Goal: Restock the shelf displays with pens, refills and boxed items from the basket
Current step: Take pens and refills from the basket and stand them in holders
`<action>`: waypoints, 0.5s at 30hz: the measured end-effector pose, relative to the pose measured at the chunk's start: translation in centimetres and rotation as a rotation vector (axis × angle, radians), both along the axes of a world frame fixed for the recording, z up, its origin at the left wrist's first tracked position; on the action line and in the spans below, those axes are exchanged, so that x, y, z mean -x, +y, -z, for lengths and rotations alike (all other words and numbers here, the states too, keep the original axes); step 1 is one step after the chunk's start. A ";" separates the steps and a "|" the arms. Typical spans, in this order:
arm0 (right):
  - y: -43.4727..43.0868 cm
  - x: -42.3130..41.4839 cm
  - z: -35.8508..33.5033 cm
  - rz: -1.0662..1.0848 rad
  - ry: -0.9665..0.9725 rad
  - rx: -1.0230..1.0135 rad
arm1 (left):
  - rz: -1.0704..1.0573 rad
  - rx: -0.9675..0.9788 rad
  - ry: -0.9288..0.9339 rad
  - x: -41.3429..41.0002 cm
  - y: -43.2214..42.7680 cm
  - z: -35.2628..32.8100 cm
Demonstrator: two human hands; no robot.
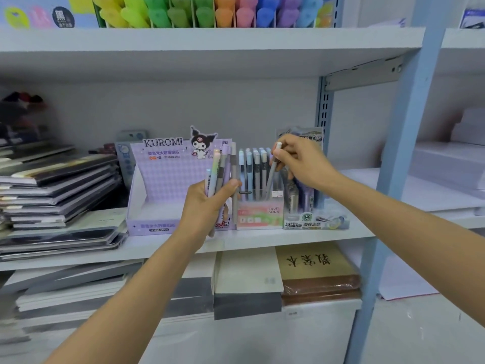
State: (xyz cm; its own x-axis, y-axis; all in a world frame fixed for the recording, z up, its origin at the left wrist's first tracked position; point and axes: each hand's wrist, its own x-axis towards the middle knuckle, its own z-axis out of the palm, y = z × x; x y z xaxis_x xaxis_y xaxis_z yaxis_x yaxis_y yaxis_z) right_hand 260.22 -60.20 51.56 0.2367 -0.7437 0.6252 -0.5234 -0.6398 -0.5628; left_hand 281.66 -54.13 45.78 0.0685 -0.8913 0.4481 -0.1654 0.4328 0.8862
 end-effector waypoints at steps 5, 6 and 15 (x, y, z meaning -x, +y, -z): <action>-0.1 -0.8 0.0 0.029 -0.013 0.000 | 0.029 -0.008 0.006 0.2 0.4 -0.1; -0.2 -0.9 0.0 0.046 -0.036 0.024 | 0.033 -0.008 0.010 0.3 0.4 -0.2; 0.7 -1.6 0.4 0.164 -0.055 0.095 | 0.064 -0.009 0.019 1.1 0.9 -0.3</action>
State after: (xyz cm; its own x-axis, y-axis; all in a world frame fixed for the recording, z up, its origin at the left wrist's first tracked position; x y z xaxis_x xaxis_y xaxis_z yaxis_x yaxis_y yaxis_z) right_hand 261.82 -59.49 51.13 0.0808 -0.7065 0.7031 -0.5953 -0.6000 -0.5345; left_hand 280.60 -53.20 46.12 0.0200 -0.8981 0.4393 -0.1206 0.4340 0.8928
